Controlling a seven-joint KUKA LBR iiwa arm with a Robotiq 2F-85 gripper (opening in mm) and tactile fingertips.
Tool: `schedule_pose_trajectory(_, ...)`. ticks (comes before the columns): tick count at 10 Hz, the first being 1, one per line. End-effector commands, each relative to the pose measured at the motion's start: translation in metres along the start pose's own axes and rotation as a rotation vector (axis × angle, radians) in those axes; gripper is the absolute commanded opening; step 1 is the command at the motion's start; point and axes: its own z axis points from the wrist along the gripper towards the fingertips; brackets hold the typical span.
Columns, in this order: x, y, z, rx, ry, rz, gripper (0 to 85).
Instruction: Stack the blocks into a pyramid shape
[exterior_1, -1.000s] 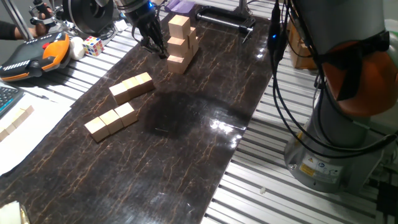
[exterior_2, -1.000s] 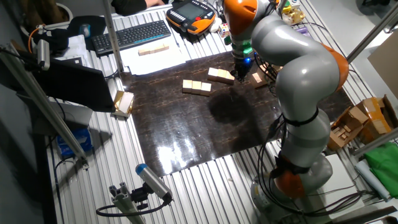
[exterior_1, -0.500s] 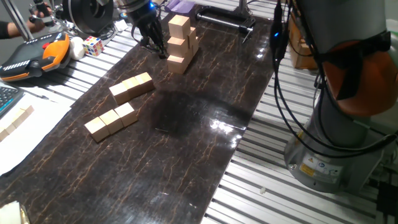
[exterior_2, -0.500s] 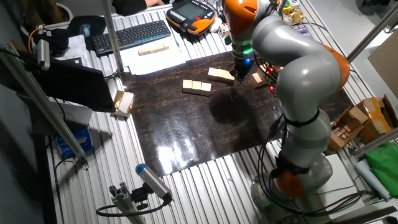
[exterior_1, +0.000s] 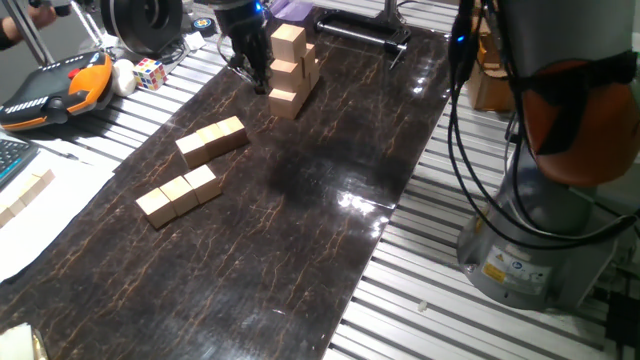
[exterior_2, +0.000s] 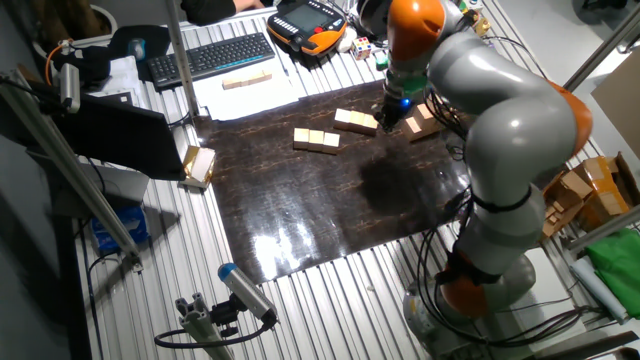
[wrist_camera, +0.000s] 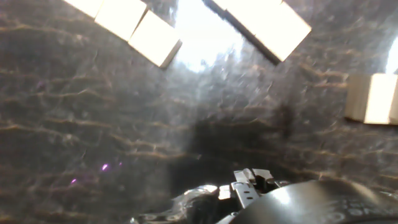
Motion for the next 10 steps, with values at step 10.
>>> schedule_pose_trajectory(10, -0.082, -0.016, 0.018, 0.017, -0.077, 0.344, 0.7)
